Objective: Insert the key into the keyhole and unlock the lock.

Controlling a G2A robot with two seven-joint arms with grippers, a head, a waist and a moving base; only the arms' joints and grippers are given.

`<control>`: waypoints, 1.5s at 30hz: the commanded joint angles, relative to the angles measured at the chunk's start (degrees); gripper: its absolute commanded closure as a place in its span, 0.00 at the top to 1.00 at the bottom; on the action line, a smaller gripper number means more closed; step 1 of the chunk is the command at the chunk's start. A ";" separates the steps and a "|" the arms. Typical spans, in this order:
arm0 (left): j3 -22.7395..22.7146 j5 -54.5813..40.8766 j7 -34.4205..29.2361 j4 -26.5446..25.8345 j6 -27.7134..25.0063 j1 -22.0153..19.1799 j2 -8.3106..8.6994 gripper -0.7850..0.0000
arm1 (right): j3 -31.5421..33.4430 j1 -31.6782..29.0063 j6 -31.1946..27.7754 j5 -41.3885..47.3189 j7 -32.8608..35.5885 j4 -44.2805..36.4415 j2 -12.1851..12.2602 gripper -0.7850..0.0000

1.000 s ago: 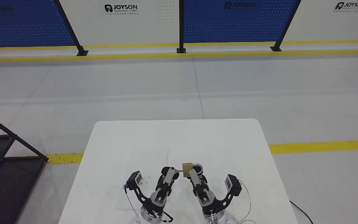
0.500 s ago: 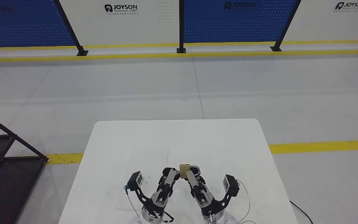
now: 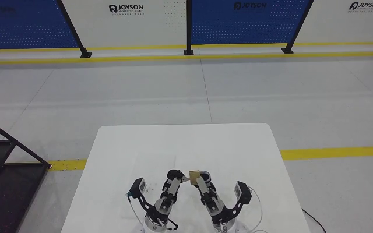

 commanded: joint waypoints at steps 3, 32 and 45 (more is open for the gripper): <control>-0.74 3.77 1.53 0.33 -0.16 0.40 -0.06 0.42 | 0.37 -0.20 -0.03 0.34 0.47 -0.05 -0.02 0.00; -1.44 12.66 5.82 1.12 1.21 -0.05 -0.49 0.00 | 1.43 -0.81 0.14 1.51 5.02 -0.87 -0.33 0.00; -2.18 23.55 12.92 2.17 4.83 -0.87 -0.36 0.00 | 2.03 -1.21 0.50 2.42 7.49 -1.38 -0.31 0.00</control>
